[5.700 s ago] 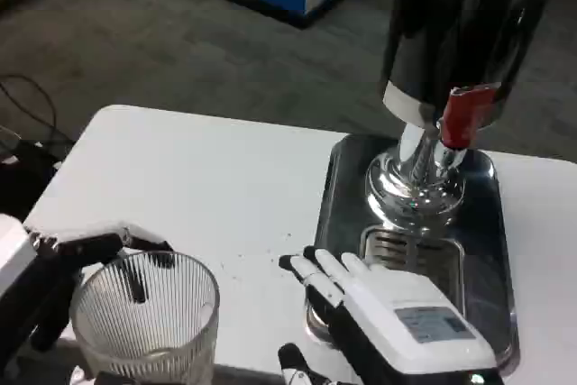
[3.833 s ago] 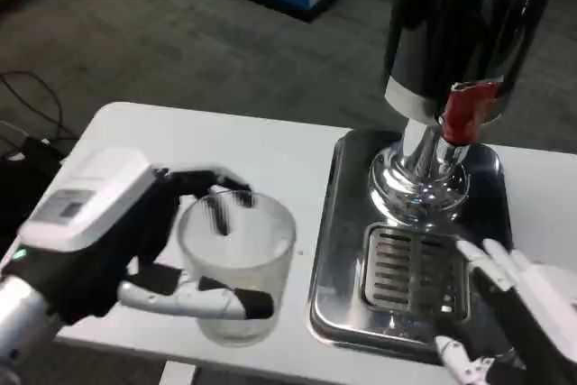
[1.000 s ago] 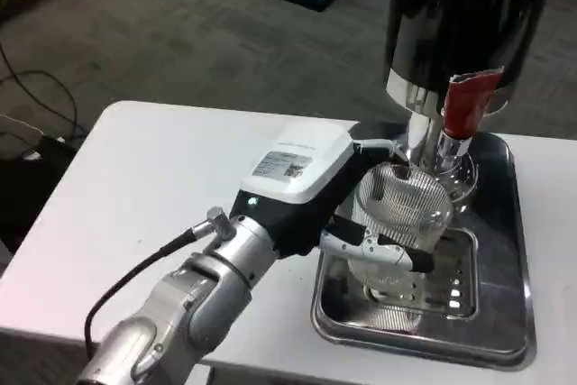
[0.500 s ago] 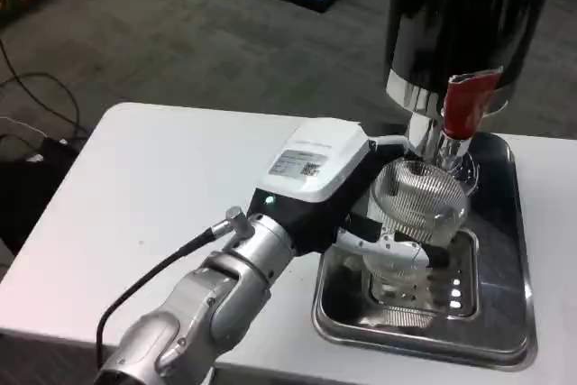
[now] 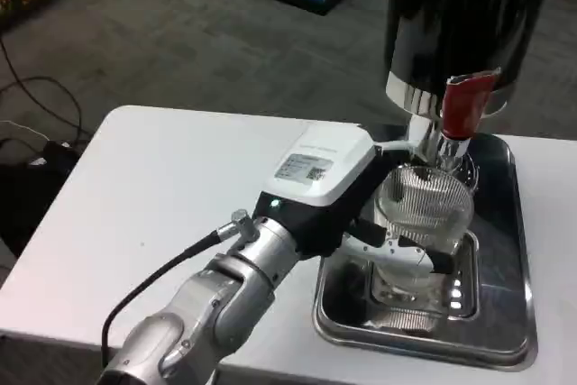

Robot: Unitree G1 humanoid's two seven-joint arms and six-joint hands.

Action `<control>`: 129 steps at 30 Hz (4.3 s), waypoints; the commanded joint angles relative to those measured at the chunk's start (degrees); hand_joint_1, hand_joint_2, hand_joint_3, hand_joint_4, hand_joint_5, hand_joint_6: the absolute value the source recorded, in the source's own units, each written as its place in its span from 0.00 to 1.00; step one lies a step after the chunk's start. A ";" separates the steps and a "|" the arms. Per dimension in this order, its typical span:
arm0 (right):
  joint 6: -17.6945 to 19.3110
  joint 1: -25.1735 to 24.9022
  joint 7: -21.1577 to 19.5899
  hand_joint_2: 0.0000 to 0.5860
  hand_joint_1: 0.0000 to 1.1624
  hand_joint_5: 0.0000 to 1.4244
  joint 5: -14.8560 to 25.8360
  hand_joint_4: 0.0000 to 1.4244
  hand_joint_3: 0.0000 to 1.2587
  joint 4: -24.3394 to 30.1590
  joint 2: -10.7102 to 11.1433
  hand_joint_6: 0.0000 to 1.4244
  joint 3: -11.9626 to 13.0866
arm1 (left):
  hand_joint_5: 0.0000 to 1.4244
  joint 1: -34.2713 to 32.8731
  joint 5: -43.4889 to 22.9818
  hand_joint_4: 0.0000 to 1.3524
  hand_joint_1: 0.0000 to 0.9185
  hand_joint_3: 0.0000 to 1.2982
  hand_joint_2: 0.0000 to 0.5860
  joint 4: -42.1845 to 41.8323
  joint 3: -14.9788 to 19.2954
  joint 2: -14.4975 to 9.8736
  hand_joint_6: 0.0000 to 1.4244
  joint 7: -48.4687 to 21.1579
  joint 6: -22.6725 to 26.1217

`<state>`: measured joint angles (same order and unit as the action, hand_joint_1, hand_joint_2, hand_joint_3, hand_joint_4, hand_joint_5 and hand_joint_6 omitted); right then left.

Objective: Grasp the cup under the faucet to collect the drink, then remove the cup.

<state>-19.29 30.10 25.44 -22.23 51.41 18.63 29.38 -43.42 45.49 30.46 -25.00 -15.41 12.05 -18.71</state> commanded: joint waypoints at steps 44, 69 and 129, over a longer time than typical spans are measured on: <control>1.91 -2.20 -3.05 0.89 0.33 0.07 3.36 0.05 0.14 -0.24 1.20 0.00 -2.09 | 0.12 11.16 -2.53 0.02 0.11 0.18 0.15 -25.01 4.61 -7.23 0.14 -6.13 1.71; -0.76 -2.78 -4.08 0.87 0.35 0.09 1.60 0.10 0.15 4.84 0.08 0.00 -5.23 | 0.22 16.39 -41.50 0.15 0.06 0.20 0.21 -53.07 27.06 -12.10 0.19 -28.22 10.79; -3.71 1.69 0.99 0.79 0.28 0.11 7.15 0.12 0.20 8.59 -0.03 0.00 -2.80 | 0.15 -6.11 -47.75 0.10 0.00 0.18 0.16 -31.11 9.59 -8.61 0.11 -55.10 28.92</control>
<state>-23.85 31.08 26.33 -16.01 59.17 18.60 25.91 -51.02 -5.04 -0.44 -12.51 -22.10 -39.90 11.18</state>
